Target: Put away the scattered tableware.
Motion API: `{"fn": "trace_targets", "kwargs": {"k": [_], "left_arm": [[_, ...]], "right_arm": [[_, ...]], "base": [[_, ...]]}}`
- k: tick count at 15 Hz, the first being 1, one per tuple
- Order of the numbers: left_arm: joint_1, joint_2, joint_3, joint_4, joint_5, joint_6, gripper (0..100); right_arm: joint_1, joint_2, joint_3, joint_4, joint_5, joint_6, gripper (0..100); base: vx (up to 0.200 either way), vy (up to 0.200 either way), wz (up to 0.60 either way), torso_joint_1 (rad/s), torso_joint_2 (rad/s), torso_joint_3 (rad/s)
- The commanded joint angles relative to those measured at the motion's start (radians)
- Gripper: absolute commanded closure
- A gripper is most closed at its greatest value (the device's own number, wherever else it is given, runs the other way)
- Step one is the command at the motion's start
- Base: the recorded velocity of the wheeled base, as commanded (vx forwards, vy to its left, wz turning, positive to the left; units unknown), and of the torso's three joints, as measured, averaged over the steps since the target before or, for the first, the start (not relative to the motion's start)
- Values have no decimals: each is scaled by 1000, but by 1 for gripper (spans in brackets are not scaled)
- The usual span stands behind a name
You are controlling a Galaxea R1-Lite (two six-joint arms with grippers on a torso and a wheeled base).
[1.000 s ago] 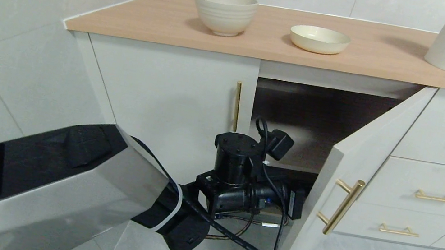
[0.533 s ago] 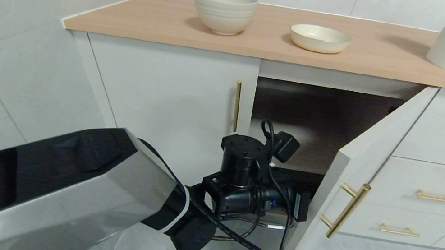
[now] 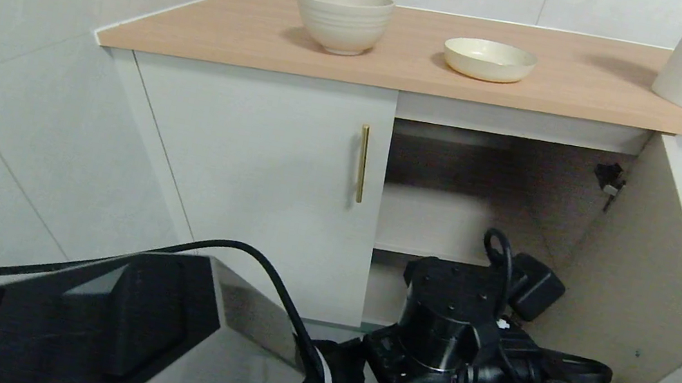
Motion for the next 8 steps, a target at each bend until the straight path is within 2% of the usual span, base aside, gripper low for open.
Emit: {"fn": "trace_targets", "kwargs": {"k": [1,2,3,4,5,8], "left_arm": [[26,-25,16,-11,28,-1,100],[49,-39,33,-27,29,-2,100],[49,-39,33,-27,29,-2,100],[90,-77,60,-50,31,-31,100],[115,-103,89,-51,31,-42,100],[245,-223,243,-51,31,-37,100]], "right_arm": [[2,-6,5,0,1,-1,0],[2,-6,5,2,1,-1,0],[2,-6,5,2,1,-1,0],[2,5,5,2,0,-1,0],[2,11,5,2,-2,1,0],[-14,82,-3,0,-11,4,0]], "base": [[0,0,0,0,0,0],[0,0,0,0,0,0],[0,0,0,0,0,0],[0,0,0,0,0,0],[0,0,0,0,0,0],[0,0,0,0,0,0]]}}
